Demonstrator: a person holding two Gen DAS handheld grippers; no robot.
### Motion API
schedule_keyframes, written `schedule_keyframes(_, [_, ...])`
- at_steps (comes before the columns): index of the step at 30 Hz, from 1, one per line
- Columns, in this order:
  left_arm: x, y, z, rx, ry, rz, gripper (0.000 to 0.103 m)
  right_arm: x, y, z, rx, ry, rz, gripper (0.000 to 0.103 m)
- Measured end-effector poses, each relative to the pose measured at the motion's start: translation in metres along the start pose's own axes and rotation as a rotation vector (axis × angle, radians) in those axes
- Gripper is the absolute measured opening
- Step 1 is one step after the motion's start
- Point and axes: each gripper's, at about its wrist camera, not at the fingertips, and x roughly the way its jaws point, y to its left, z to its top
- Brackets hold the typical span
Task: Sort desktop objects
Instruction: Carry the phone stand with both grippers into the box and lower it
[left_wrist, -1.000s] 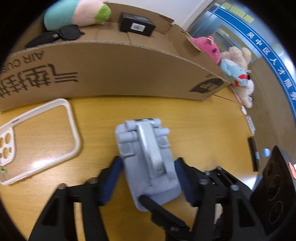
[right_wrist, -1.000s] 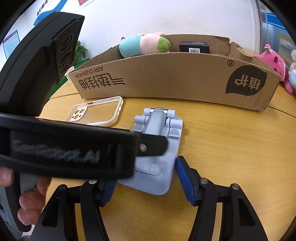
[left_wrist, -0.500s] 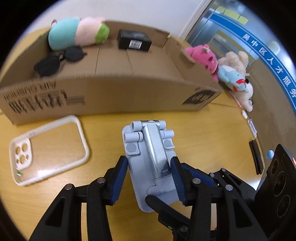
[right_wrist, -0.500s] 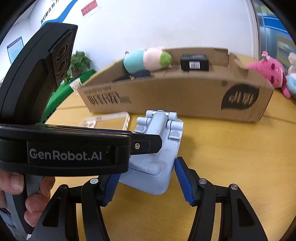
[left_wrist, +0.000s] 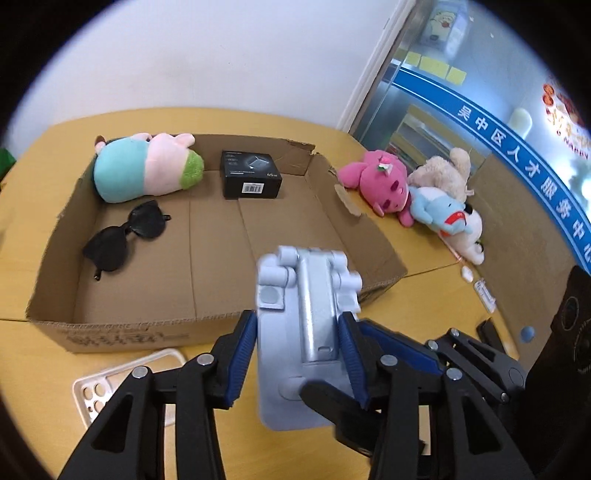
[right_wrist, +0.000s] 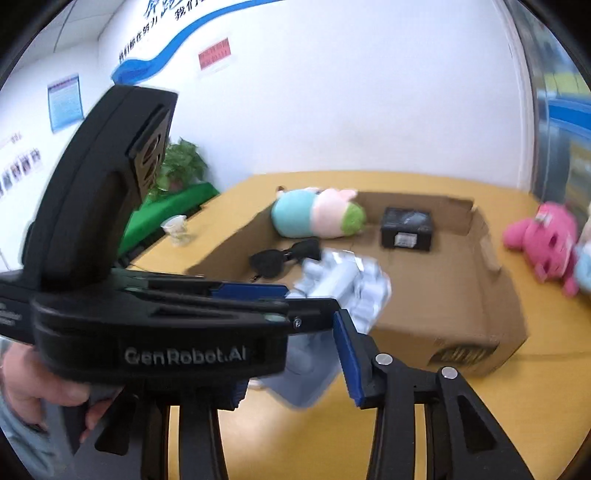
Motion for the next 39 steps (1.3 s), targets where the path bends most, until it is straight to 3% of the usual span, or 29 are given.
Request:
schedule_keyframes(2, [0.008,0.004,0.008,0.016,0.0,0.036,0.043,0.014,-0.001,0.005,-0.013,0.013,-0.004,0.04])
schedule_keyframes(6, [0.044,0.029,0.006,-0.051,0.078,0.012,0.043,0.047,-0.019,-0.005,0.07,0.084,0.039,0.041])
schedule_keyframes(9, [0.044,0.027,0.003,-0.024,0.047,0.021,0.043,0.058,-0.024,-0.016,0.101,0.098,0.042,0.039])
schedule_keyframes(16, [0.051,0.033,0.017,-0.064,0.053,-0.018,0.04,0.063,-0.035,-0.005,0.114,0.096,0.051,0.037])
schedule_keyframes(21, [0.052,0.03,0.024,-0.052,0.051,0.002,0.038,0.064,-0.042,0.001,0.144,0.099,0.072,0.037])
schedule_keyframes(25, [0.047,0.031,0.032,-0.051,0.034,0.012,0.03,0.062,-0.044,0.006,0.154,0.083,0.101,0.036])
schedule_keyframes(27, [0.046,0.03,0.039,-0.053,0.028,-0.016,0.019,0.061,-0.039,0.013,0.137,0.07,0.115,0.034])
schedule_keyframes(28, [0.046,0.027,0.042,-0.04,0.03,-0.011,0.008,0.061,-0.034,0.017,0.117,0.066,0.112,0.033])
schedule_keyframes(29, [0.046,0.025,0.046,-0.026,0.026,0.004,0.005,0.064,-0.032,0.021,0.108,0.075,0.108,0.032])
schedule_keyframes(35, [0.064,0.047,0.052,-0.079,0.087,-0.018,0.004,0.084,-0.052,0.006,0.189,0.139,0.109,0.034])
schedule_keyframes(39, [0.074,0.062,0.049,-0.124,0.128,-0.048,0.004,0.079,-0.068,-0.009,0.225,0.139,0.11,0.047])
